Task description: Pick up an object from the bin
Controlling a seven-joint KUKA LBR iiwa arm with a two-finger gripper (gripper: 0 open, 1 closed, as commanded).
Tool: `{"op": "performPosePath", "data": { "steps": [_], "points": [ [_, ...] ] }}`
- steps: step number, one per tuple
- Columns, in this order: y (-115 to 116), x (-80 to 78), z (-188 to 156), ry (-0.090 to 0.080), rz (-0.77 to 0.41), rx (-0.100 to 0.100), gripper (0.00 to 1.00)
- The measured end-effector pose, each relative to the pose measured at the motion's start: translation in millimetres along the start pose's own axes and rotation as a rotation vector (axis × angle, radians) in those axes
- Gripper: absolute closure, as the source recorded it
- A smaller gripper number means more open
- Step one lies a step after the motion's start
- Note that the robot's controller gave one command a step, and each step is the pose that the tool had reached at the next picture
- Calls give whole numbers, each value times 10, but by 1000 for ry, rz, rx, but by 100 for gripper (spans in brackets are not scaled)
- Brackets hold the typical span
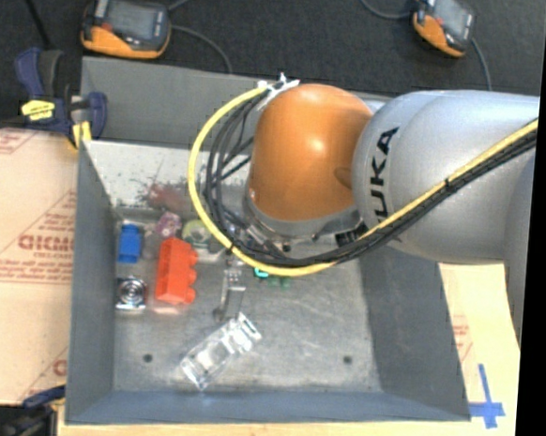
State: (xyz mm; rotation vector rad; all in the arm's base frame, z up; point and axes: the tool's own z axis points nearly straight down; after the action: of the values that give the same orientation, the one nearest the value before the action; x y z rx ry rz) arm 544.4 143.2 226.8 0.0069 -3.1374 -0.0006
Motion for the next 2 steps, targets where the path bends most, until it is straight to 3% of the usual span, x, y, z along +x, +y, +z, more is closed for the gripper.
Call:
{"op": "performPosePath", "data": {
  "steps": [1,2],
  "points": [
    [-214,428,744,0,-402,2,0],
    [-429,635,1550,-26,-605,2,0]
  ]
}}
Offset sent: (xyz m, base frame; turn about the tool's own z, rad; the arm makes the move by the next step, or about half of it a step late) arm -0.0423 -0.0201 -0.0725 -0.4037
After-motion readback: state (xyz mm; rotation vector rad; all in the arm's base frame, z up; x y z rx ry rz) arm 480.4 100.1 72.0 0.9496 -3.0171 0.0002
